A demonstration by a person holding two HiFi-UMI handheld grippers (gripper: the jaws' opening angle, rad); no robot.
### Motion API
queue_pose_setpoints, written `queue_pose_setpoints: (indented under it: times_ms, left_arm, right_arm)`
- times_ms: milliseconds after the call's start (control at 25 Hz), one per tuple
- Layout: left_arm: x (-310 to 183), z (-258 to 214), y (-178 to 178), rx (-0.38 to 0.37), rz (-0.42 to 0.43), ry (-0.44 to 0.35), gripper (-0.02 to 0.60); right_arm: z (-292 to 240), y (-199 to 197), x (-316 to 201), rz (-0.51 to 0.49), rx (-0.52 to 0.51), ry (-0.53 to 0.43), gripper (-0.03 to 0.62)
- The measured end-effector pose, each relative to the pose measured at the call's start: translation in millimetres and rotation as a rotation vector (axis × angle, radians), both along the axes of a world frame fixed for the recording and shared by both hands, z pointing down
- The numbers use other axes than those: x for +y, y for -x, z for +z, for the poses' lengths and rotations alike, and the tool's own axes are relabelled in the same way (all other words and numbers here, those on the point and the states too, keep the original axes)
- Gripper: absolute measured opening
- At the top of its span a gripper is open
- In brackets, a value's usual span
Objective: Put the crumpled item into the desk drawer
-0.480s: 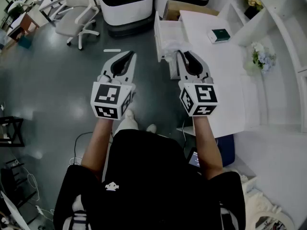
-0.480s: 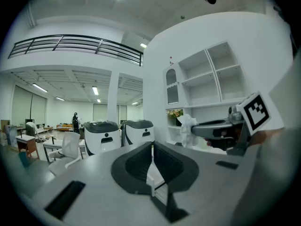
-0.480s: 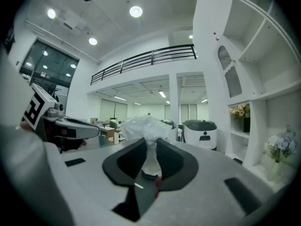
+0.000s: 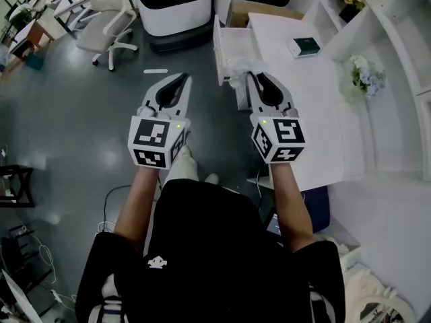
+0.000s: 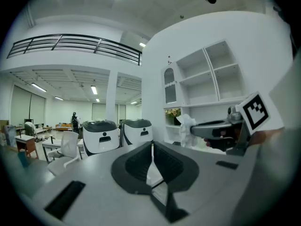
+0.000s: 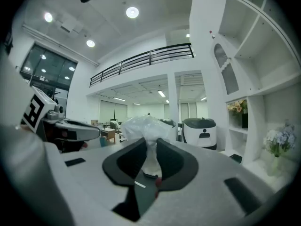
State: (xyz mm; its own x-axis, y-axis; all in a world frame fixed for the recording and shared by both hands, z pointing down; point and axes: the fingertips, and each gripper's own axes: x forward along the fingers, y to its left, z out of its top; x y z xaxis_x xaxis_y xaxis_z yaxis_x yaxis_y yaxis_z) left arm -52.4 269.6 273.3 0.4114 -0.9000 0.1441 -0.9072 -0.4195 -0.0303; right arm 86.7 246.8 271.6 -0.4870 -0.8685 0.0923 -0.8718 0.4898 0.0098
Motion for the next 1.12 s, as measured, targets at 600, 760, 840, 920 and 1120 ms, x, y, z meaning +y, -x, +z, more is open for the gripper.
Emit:
queue_pose_setpoints:
  times_ms: [600, 760, 840, 920, 1120]
  left_arm:
    - [-49.4, 0.3, 0.3, -0.010, 0.000, -0.004, 0.014]
    - [-75.7, 1.2, 7.8, -0.008, -0.008, -0.002, 0.014]
    - [-90.0, 3.8, 10.1, -0.007, -0.008, 0.006, 0.014]
    - [-105.7, 5.5, 13.6, -0.007, -0.005, 0.013, 0.014]
    - [-150.8, 2.1, 21.3, -0.007, -0.002, 0.011, 0.014]
  right_arm:
    - [-1.3, 3.0, -49.6, -0.006, -0.005, -0.008, 0.061]
    - [-0.8, 10.4, -73.9, -0.013, -0.001, -0.012, 0.061]
    - [0.6, 13.6, -87.3, -0.015, 0.001, -0.010, 0.061]
    - [1.1, 18.3, -102.4, -0.016, -0.001, -0.008, 0.061]
    - [-1.0, 28.0, -146.2, -0.017, -0.001, -0.008, 0.061]
